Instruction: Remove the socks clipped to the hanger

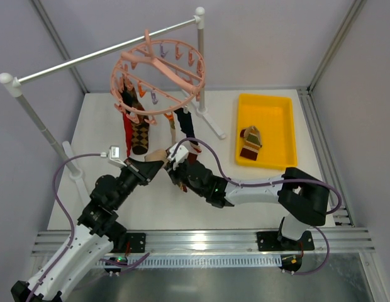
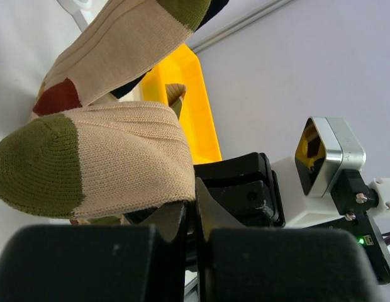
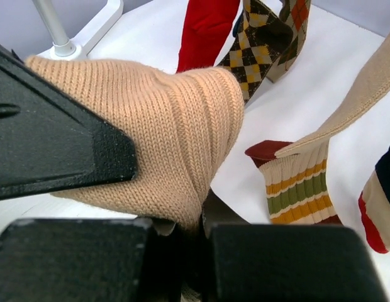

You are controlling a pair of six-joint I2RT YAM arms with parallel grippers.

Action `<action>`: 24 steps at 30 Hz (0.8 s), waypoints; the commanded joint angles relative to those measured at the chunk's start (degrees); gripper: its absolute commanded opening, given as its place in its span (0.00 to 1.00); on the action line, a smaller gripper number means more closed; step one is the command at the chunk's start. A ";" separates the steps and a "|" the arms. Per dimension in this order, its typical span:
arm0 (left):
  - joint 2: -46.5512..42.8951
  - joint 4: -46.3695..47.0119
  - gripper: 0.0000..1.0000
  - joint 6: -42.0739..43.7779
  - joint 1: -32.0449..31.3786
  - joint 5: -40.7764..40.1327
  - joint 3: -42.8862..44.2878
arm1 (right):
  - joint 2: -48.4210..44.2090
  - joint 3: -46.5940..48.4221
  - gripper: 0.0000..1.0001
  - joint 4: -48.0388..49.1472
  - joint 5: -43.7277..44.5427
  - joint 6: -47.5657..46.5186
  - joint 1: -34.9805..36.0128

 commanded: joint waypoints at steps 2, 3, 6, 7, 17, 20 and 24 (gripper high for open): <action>-1.23 0.50 0.01 0.89 -0.13 0.00 -0.54 | -1.64 -0.16 0.04 3.36 4.42 -0.88 0.23; -1.32 0.24 0.09 1.24 -0.13 -0.09 -0.54 | -1.90 -0.51 0.04 3.36 4.50 -0.79 0.23; -2.11 -2.21 0.60 3.00 -0.13 -1.23 -0.28 | -4.44 -2.53 0.04 2.22 5.91 -0.70 0.15; -2.37 -3.01 0.67 4.05 -0.13 -2.80 -0.19 | -5.32 -3.23 0.04 1.78 6.43 -0.70 0.14; -2.55 -5.39 1.00 14.76 -0.13 -9.93 -1.86 | -18.41 -12.46 0.04 -9.73 16.36 -1.05 -0.73; 2.54 -4.25 1.00 18.64 -0.13 -10.90 -1.33 | -21.32 -14.22 0.04 -12.90 18.13 -0.79 -4.24; 13.68 -3.55 1.00 23.65 -0.04 -10.29 1.91 | -28.77 -15.19 0.04 -17.73 13.05 3.32 -16.09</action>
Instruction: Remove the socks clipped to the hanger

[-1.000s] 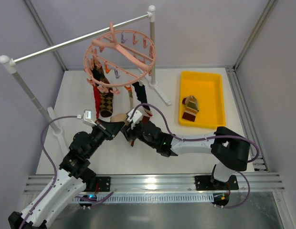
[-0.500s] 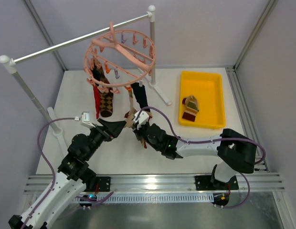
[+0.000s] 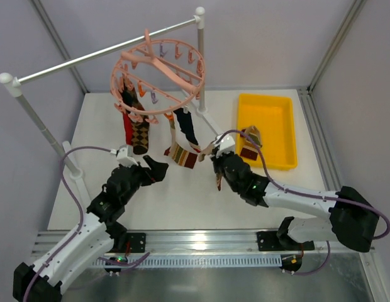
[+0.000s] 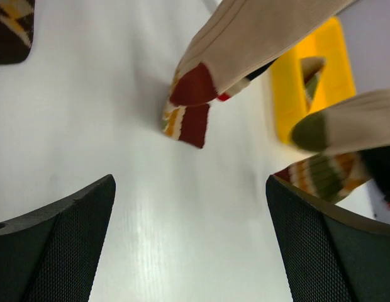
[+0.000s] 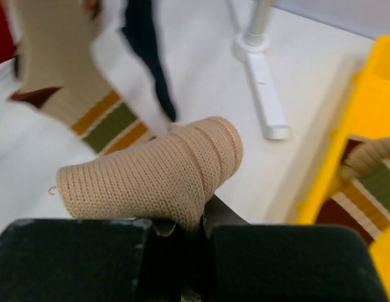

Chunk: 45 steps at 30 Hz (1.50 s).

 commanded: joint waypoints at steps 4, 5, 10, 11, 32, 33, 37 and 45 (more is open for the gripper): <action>8.22 6.86 0.99 6.57 0.00 1.17 2.05 | -11.44 0.69 0.04 -4.80 -6.73 4.44 -18.78; 8.13 8.70 0.99 6.48 0.00 2.31 1.70 | -11.89 1.75 0.04 -5.68 -8.83 4.35 -22.80; 6.38 7.93 1.00 7.53 0.00 2.32 1.61 | -8.91 11.84 0.04 -12.96 -16.22 4.18 -33.81; 5.42 7.40 1.00 7.88 0.00 2.32 1.78 | -7.16 13.00 0.04 -13.68 -17.19 4.09 -35.13; 1.46 4.15 0.99 12.98 0.00 -1.10 0.47 | 5.77 19.77 0.48 -21.77 -23.71 9.71 -52.11; 1.19 3.88 1.00 12.98 0.00 -1.46 0.38 | 5.95 19.86 0.65 -21.94 -23.53 9.89 -52.20; -0.13 3.88 1.00 13.25 0.00 -1.81 -0.15 | 6.13 20.56 0.96 -24.92 -21.24 10.59 -52.37; -0.04 4.23 1.00 13.69 0.00 -1.46 -0.41 | 1.75 17.85 0.98 -25.64 -23.08 12.52 -52.20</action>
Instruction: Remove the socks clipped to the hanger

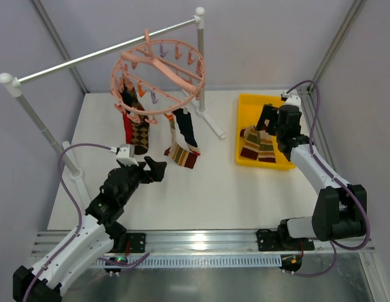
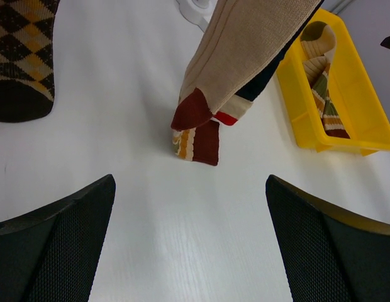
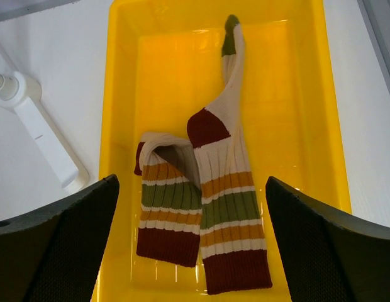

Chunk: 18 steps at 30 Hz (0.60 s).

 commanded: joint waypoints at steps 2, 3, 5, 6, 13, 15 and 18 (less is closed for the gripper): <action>-0.89 2.55 1.00 1.97 0.00 1.01 -1.22 | -5.74 -3.02 0.98 1.45 -2.68 2.34 -0.22; -1.33 3.43 1.00 2.50 0.00 1.54 -1.66 | -7.23 -5.29 0.98 2.06 -3.29 3.13 -0.22; -2.56 6.05 1.00 2.94 0.00 3.47 -3.06 | -9.08 -7.67 0.98 3.54 -5.40 4.09 -0.22; -2.92 6.86 1.00 3.55 0.00 4.09 -3.59 | -9.96 -9.08 0.98 4.86 -6.10 5.14 -0.14; 3.91 15.12 1.00 8.56 -0.09 8.66 -4.30 | -19.88 -21.21 0.98 10.76 -14.98 9.54 -0.22; 7.26 17.05 1.00 9.18 -0.26 8.32 -3.25 | -21.56 -22.53 0.98 11.38 -16.47 9.73 -0.14; 13.33 18.37 1.00 11.46 -0.96 4.90 -0.54 | -24.55 -23.77 0.98 10.33 -16.83 9.29 -0.22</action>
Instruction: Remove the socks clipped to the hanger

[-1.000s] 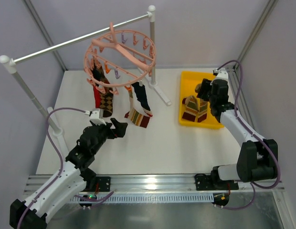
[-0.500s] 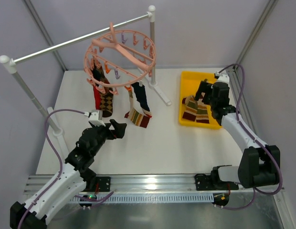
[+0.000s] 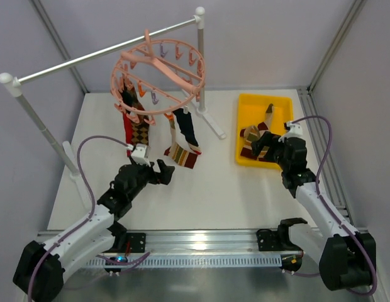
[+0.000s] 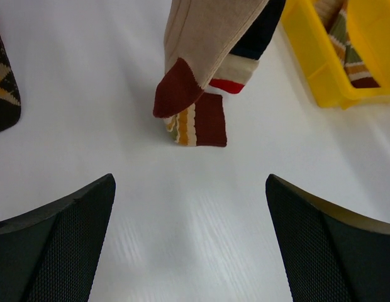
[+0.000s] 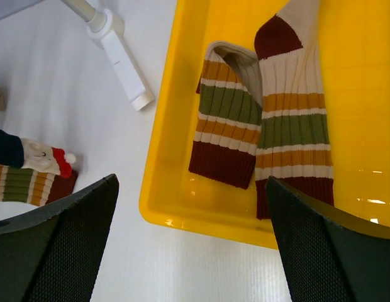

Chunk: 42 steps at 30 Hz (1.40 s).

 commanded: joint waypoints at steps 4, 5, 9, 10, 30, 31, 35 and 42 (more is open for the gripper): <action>11.35 9.33 0.99 6.65 -1.93 -5.77 7.36 | -6.74 -1.17 0.98 1.79 -2.54 -0.49 -0.22; 12.67 10.13 1.00 7.61 -2.46 -6.82 8.06 | -7.53 -1.35 0.98 1.27 -2.10 -1.19 -0.22; 20.40 16.10 0.99 8.76 -3.08 -9.91 11.40 | -11.56 -1.70 0.98 -0.75 -0.86 -1.81 -0.22; 23.73 17.33 1.00 8.76 -3.16 -9.91 11.85 | -12.10 -1.70 0.98 -1.19 -1.21 -1.90 -0.22; 49.43 43.54 0.00 17.82 -17.31 -28.80 15.10 | -26.09 -2.76 0.98 -12.44 2.04 -5.33 -0.22; 48.38 43.10 0.00 17.64 -17.92 -29.76 14.93 | -25.47 -2.67 0.98 -12.54 1.60 -5.33 -0.22; 40.83 36.10 0.00 17.20 -20.74 -32.57 13.79 | -22.48 -3.10 0.98 -10.70 0.19 -4.89 -0.13; 19.74 19.58 0.00 12.81 -21.71 -32.93 10.28 | -19.67 -3.89 0.98 -7.71 -1.65 -4.01 -0.22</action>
